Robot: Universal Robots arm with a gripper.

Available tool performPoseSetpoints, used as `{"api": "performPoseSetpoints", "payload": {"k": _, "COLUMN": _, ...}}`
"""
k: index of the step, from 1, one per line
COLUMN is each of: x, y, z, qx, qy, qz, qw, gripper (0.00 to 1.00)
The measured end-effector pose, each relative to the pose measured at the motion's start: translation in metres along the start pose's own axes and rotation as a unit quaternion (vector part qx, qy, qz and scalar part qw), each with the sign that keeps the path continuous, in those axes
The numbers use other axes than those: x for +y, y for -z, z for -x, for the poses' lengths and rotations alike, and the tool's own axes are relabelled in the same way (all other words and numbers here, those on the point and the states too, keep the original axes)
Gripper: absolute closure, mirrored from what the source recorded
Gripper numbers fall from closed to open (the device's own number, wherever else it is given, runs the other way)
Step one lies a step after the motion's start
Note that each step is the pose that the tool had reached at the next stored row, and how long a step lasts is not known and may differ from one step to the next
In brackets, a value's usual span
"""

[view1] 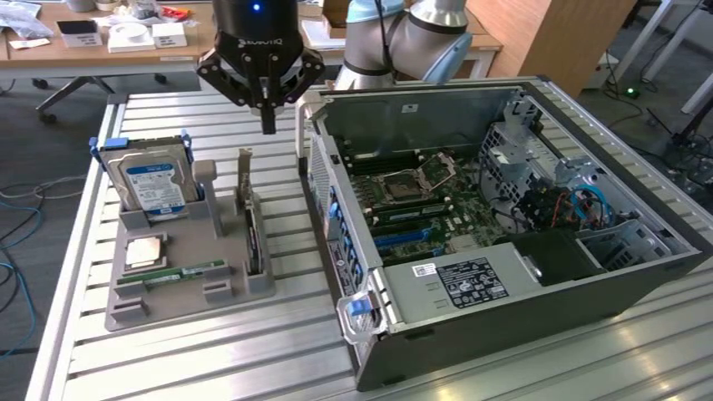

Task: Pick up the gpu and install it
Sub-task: 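Reach for the gpu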

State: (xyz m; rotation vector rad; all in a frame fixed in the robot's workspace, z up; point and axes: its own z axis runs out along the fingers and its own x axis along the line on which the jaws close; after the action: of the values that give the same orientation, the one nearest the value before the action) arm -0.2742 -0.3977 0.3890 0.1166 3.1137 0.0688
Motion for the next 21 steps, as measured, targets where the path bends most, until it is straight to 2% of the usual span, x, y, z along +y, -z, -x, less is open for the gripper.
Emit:
{"api": "performPoseSetpoints", "payload": {"k": 12, "x": -0.0006, "y": -0.0001, "z": -0.0086, "qx": 0.0000, "qy": 0.000, "qz": 0.0000, "qw": 1.0000, "gripper": 0.90}}
{"api": "performPoseSetpoints", "payload": {"k": 21, "x": -0.0007, "y": 0.0000, "z": -0.0103, "qx": 0.0000, "qy": 0.000, "qz": 0.0000, "qw": 1.0000, "gripper": 0.90}}
